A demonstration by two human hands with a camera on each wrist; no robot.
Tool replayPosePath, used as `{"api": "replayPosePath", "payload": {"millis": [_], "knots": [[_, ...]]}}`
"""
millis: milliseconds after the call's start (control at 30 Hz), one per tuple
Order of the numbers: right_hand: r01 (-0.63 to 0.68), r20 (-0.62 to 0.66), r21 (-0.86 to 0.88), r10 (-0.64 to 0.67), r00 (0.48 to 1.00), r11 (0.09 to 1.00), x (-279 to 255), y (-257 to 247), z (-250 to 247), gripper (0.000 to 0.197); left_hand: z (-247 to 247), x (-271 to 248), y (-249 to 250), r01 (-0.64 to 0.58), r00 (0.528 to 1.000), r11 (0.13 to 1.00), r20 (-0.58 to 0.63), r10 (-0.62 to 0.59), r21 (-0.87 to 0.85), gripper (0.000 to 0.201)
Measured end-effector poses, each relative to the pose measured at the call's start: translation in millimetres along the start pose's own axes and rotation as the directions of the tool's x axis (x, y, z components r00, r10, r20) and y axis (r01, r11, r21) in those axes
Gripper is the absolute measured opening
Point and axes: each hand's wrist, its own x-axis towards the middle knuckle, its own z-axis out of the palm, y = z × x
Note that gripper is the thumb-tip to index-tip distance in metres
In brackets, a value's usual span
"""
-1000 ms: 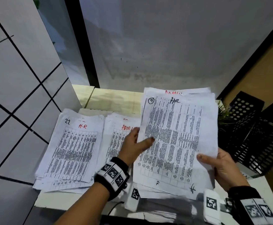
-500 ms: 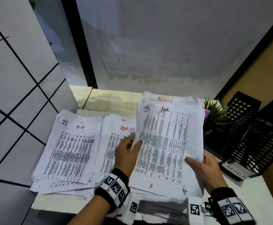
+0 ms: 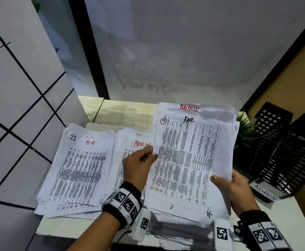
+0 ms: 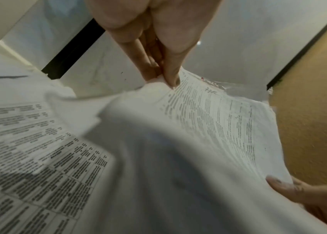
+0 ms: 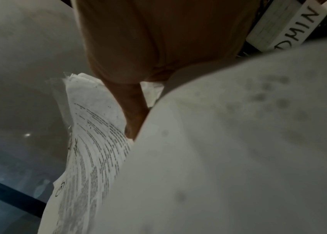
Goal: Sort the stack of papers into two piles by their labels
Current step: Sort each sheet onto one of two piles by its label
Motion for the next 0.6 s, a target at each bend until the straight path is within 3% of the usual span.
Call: {"api": "replayPosePath", "payload": {"millis": [133, 233, 367, 433, 600], "knots": [[-0.015, 0.001, 0.014, 0.015, 1.0, 1.0, 0, 2, 1, 0.032, -2, -8, -2, -0.182, 0.983, 0.975, 0.033, 0.18, 0.127, 0.033], [-0.007, -0.001, 0.012, 0.007, 1.0, 1.0, 0, 3, 0, 0.031, -10, -13, -10, -0.416, 0.909, 0.89, 0.119, 0.4, 0.186, 0.031], [-0.007, -0.002, 0.049, 0.007, 1.0, 0.999, 0, 3, 1, 0.029, -18, -19, -24, -0.568, 0.823, 0.804, 0.158, 0.546, 0.179, 0.031], [0.006, 0.012, 0.063, -0.007, 1.0, 0.998, 1, 4, 1, 0.029, -18, -24, -25, -0.567, 0.819, 0.812, 0.196, 0.539, 0.138, 0.029], [0.009, 0.051, 0.029, -0.011, 0.999, 1.0, 2, 5, 4, 0.03, -16, -38, -11, -0.344, 0.908, 0.937, 0.275, 0.315, 0.063, 0.015]]}}
